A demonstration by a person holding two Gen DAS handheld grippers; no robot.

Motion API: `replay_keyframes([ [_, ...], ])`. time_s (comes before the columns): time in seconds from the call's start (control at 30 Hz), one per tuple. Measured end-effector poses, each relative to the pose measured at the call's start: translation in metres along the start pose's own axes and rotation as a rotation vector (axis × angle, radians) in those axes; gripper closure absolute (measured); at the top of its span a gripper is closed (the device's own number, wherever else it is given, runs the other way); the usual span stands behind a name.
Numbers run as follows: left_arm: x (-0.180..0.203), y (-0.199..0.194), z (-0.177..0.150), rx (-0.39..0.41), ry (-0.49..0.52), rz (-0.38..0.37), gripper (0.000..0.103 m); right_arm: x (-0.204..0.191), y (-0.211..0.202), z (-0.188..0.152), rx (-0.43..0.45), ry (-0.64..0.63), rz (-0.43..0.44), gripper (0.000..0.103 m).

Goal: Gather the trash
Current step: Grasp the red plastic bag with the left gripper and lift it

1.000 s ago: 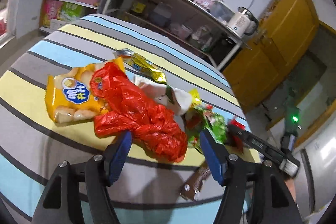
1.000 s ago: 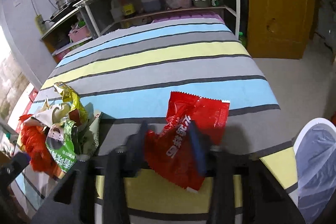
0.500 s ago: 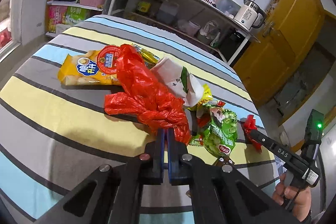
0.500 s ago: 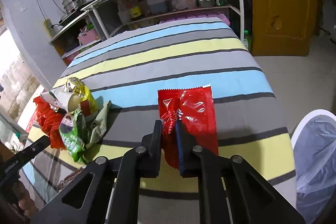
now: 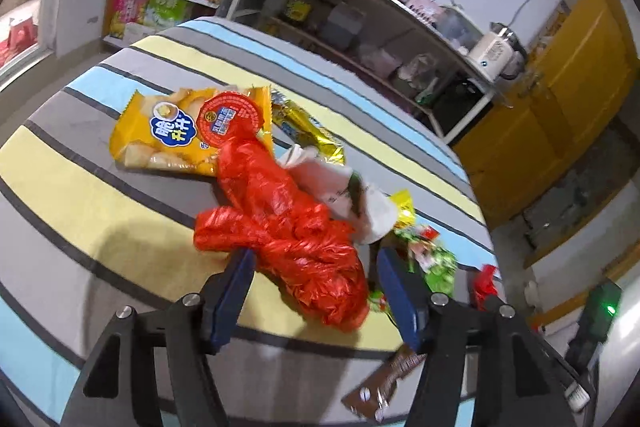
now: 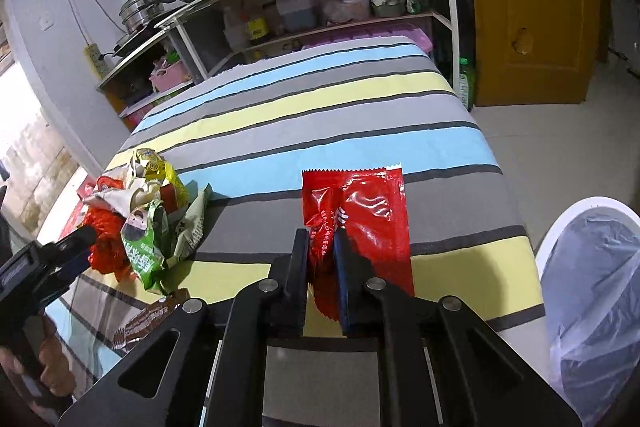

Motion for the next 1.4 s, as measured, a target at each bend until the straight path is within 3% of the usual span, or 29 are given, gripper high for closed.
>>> replay_keyframes([
  [0.17, 0.003, 0.018, 0.005, -0.011, 0.005, 0.045, 0.040, 0.001, -0.001, -0.001, 0.000, 0.003, -0.001, 0.091],
  [0.27, 0.002, 0.024, 0.006, -0.005, 0.024, 0.077, 0.046, 0.003, -0.002, -0.001, 0.004, 0.002, -0.002, 0.091],
  [0.5, 0.006, 0.007, -0.003, 0.031, 0.079, 0.086, 0.048, 0.004, -0.012, -0.005, 0.022, -0.008, -0.004, 0.091],
  [0.77, 0.028, -0.038, -0.034, 0.081, 0.244, 0.061, 0.048, 0.001, -0.035, -0.019, 0.046, -0.030, 0.001, 0.091],
  [1.0, 0.065, -0.067, -0.057, 0.102, 0.379, -0.003, 0.048, -0.006, -0.071, -0.034, 0.092, -0.056, -0.002, 0.091],
  [1.4, 0.131, -0.078, -0.090, 0.091, 0.541, -0.084, 0.048, 0.001, -0.127, -0.052, 0.177, -0.063, -0.032, 0.091],
])
Point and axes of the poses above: each gripper's, at about its wrist camera, not at the fingertips, and y roughly the way its jaws point, x to its right, z to its top, the point moved 8 cm from there along y, roughly the way its jaws point, and after that the axes turned 7 degrees about -x, right-handed, at the moved point
